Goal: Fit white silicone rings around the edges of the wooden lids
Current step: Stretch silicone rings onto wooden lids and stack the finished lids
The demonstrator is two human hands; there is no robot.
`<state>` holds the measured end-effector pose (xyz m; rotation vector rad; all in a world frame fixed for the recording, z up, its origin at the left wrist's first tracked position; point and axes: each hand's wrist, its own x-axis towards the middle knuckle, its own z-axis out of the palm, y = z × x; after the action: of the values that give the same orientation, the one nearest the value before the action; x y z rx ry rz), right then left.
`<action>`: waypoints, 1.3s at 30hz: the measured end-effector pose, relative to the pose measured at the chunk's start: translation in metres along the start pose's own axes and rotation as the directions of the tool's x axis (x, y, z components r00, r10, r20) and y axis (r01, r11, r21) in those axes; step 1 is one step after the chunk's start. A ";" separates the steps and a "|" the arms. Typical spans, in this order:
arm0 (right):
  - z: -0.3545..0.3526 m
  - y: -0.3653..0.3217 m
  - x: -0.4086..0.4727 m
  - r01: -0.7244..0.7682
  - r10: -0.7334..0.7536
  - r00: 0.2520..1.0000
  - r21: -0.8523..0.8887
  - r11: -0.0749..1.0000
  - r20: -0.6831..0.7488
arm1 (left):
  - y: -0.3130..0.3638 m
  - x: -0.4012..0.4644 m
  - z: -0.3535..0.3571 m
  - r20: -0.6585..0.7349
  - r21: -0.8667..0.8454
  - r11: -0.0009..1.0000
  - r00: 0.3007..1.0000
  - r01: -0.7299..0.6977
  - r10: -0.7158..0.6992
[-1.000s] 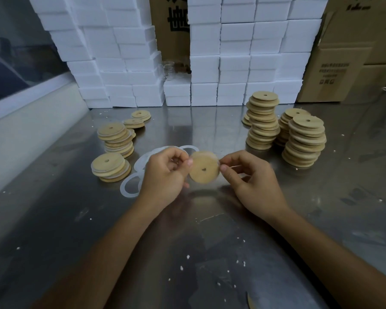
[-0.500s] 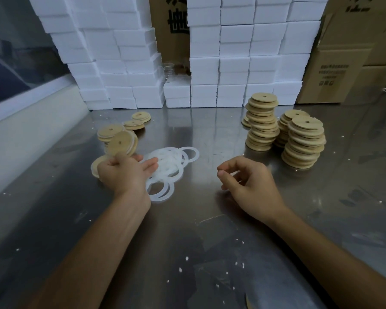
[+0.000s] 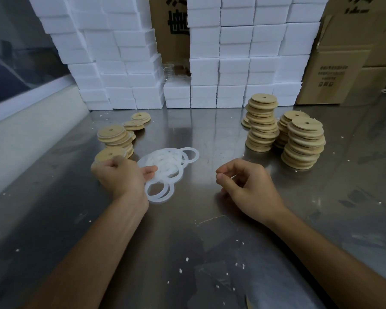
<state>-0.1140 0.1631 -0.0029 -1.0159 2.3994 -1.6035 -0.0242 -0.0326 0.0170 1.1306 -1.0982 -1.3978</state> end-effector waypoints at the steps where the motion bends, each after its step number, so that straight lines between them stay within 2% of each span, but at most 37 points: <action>1: 0.000 0.000 0.000 0.000 0.000 1.000 0.004 1.000 0.001 | 0.000 -0.001 0.000 0.015 0.027 0.998 0.999 -0.051 0.050; 4: 0.000 -0.001 0.000 0.005 -0.005 1.000 0.005 1.000 0.003 | -0.001 -0.001 0.000 0.125 0.100 0.973 0.973 -0.208 0.195; 6: -0.001 -0.001 0.000 0.013 -0.013 1.000 0.015 1.000 -0.007 | -0.006 -0.004 -0.001 0.264 0.174 0.917 0.914 -0.360 0.308; 8: -0.001 -0.002 0.000 0.027 -0.026 0.999 0.031 0.999 -0.034 | -0.013 -0.007 -0.002 0.434 0.276 0.774 0.793 -0.570 0.428; 10: -0.002 -0.001 0.000 0.056 -0.053 0.993 0.021 0.998 -0.109 | -0.018 -0.009 -0.003 0.590 0.324 0.604 0.655 -0.728 0.473; 12: -0.007 -0.001 0.002 0.109 -0.117 0.968 -0.052 0.993 -0.222 | -0.022 -0.010 -0.005 0.702 0.318 0.488 0.548 -0.813 0.456; 14: -0.018 0.001 0.005 0.148 -0.188 0.916 -0.137 0.979 -0.354 | -0.022 -0.011 -0.006 0.769 0.330 0.408 0.493 -0.851 0.406; 17: -0.039 0.007 0.014 0.117 -0.269 0.810 -0.306 0.945 -0.521 | -0.017 -0.014 -0.008 0.806 0.358 0.366 0.482 -0.859 0.343; 20: -0.059 0.017 0.021 0.036 -0.341 0.734 -0.468 0.883 -0.587 | -0.013 -0.017 -0.009 0.809 0.352 0.350 0.470 -0.868 0.352; 22: -0.070 0.023 0.024 -0.041 -0.329 0.734 -0.523 0.852 -0.594 | -0.012 -0.018 -0.009 0.807 0.364 0.342 0.476 -0.867 0.349; 26: -0.084 0.039 0.031 -0.194 -0.159 0.839 -0.559 0.806 -0.521 | -0.011 -0.022 -0.008 0.814 0.402 0.285 0.482 -0.870 0.324; 28: -0.085 0.047 0.034 -0.234 -0.091 0.862 -0.551 0.801 -0.499 | -0.010 -0.022 -0.008 0.813 0.414 0.272 0.488 -0.869 0.319; 30: -0.085 0.052 0.036 -0.221 -0.127 0.834 -0.536 0.815 -0.537 | -0.011 -0.021 -0.008 0.809 0.422 0.267 0.492 -0.867 0.320; 33: -0.085 0.053 0.038 -0.151 -0.256 0.765 -0.551 0.821 -0.591 | -0.010 -0.022 -0.008 0.817 0.424 0.237 0.482 -0.874 0.316; 39: -0.085 0.050 0.035 -0.059 -0.348 0.725 -0.558 0.828 -0.594 | -0.007 -0.023 -0.009 0.838 0.390 0.166 0.423 -0.906 0.343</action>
<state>-0.1996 0.2223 0.0025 -0.7645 3.5250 -1.5566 -0.0148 -0.0100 0.0108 0.5012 -2.5716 -0.3073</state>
